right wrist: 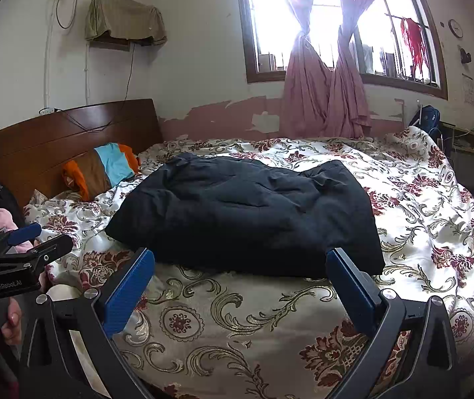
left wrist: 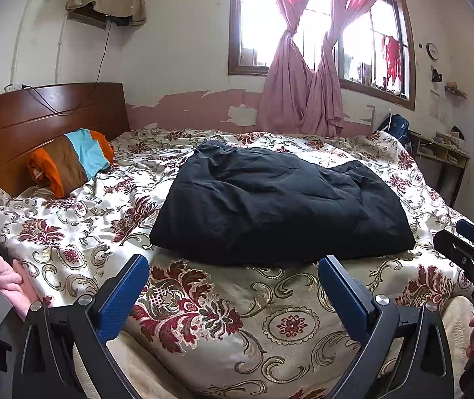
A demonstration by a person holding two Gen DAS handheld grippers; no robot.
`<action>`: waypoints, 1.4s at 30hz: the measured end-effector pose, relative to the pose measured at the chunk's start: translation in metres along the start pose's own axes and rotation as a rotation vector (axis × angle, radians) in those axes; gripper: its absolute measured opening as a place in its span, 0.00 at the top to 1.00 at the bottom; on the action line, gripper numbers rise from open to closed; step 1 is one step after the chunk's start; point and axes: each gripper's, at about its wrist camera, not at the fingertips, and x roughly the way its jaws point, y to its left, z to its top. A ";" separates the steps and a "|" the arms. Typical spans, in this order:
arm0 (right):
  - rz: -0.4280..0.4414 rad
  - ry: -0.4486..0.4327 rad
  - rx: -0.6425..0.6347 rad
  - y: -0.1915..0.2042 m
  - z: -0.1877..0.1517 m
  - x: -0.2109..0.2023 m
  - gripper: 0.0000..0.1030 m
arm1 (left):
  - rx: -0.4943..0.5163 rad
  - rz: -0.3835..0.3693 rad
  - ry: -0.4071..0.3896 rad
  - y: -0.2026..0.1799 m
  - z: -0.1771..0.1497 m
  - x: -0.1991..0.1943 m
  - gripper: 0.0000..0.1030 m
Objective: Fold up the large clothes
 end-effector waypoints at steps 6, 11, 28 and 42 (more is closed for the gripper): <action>0.000 -0.001 0.000 0.000 0.000 0.000 0.02 | -0.001 0.000 -0.001 0.000 0.000 0.000 0.00; 0.000 0.000 0.001 0.000 0.000 0.000 0.02 | 0.001 0.000 -0.001 0.000 0.000 0.000 0.00; 0.000 0.001 0.002 0.001 -0.001 0.000 0.01 | 0.000 0.001 -0.002 0.000 0.000 0.000 0.00; -0.001 0.003 0.003 0.003 -0.003 0.000 0.02 | 0.001 0.002 -0.001 0.000 -0.001 -0.001 0.00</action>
